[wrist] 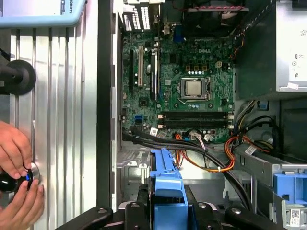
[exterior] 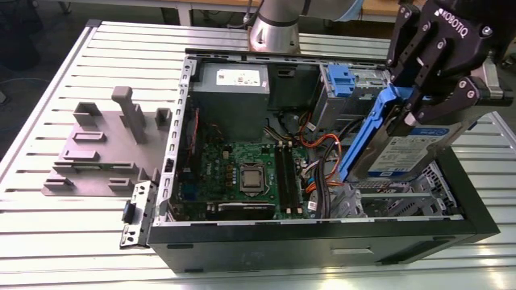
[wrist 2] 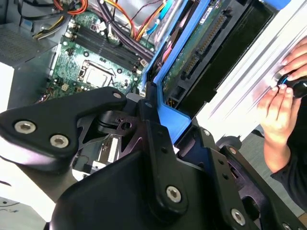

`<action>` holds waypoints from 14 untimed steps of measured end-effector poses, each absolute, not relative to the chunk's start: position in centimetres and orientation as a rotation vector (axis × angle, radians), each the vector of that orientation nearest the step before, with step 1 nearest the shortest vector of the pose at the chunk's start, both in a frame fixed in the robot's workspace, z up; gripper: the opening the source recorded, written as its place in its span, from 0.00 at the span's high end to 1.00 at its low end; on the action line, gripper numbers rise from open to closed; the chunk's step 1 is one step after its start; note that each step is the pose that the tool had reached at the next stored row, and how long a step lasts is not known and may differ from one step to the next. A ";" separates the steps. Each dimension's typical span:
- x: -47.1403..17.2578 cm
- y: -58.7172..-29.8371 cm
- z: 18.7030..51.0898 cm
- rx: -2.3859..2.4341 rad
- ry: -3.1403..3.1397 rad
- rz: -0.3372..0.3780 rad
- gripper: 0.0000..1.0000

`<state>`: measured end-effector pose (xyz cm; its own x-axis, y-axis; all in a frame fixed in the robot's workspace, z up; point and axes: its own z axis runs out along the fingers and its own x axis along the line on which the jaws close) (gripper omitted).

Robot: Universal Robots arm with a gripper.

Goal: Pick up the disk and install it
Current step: 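Insert the disk into the insertion slot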

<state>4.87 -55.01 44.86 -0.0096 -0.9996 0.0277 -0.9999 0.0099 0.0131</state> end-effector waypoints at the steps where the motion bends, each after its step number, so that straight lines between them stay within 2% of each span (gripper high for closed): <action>1: 5.1 -55.0 44.9 2.190 -2.211 0.017 0.64; 14: 7.1 -55.1 44.5 2.188 -2.210 0.020 0.64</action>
